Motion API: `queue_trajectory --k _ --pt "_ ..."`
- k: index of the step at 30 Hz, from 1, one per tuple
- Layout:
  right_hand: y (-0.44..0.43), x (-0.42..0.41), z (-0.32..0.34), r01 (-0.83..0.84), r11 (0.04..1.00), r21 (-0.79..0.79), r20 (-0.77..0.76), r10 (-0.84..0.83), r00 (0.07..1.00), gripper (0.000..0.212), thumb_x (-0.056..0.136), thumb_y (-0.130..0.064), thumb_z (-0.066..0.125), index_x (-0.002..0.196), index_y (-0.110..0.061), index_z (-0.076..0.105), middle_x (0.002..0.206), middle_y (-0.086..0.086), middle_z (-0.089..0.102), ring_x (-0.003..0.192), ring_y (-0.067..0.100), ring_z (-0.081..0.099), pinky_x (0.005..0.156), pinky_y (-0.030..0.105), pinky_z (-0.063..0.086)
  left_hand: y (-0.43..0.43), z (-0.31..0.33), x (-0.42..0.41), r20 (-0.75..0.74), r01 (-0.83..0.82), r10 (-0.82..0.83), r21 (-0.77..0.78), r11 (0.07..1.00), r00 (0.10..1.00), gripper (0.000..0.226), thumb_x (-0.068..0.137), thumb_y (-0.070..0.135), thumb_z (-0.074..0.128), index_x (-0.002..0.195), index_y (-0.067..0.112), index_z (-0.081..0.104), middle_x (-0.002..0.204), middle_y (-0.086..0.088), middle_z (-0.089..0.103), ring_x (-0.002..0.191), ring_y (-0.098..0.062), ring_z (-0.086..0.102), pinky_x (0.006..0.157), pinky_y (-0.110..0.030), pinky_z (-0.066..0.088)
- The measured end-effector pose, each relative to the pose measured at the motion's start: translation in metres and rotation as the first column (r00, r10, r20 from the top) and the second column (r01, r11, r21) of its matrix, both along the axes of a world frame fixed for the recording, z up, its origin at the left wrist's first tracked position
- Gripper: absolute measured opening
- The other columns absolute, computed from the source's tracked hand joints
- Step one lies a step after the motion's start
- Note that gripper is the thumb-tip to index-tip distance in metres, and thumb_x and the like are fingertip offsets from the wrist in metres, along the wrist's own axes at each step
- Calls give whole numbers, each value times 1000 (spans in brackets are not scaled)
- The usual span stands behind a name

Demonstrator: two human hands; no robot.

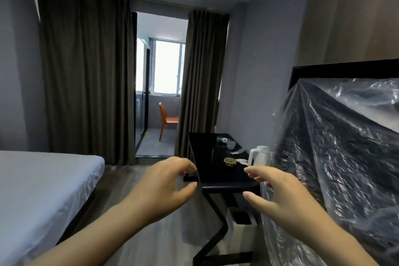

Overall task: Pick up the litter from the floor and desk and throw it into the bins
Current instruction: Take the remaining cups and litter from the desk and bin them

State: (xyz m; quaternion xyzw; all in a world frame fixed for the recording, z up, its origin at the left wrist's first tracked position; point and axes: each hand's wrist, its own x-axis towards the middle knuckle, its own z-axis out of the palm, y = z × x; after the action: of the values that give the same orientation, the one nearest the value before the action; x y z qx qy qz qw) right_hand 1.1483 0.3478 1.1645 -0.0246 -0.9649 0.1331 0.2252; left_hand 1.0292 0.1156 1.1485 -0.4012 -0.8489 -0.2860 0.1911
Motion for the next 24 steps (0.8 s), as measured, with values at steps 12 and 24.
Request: queue_trajectory --k 12,24 --pt "46 -203 -48 37 995 -88 50 -33 998 51 84 -47 63 132 -39 48 122 -28 53 114 -8 47 97 13 39 44 -28 -202 39 2 1 -55 998 999 28 84 42 60 111 35 59 103 23 57 96 6 53 85 -12 44" --pt "101 -392 -72 77 989 -128 167 -55 984 54 85 -49 61 135 -40 44 125 -25 52 113 -6 47 96 15 40 101 -49 -393 135 13 -1 -83 996 991 30 85 42 60 115 35 59 108 23 58 97 6 53 85 -11 45"
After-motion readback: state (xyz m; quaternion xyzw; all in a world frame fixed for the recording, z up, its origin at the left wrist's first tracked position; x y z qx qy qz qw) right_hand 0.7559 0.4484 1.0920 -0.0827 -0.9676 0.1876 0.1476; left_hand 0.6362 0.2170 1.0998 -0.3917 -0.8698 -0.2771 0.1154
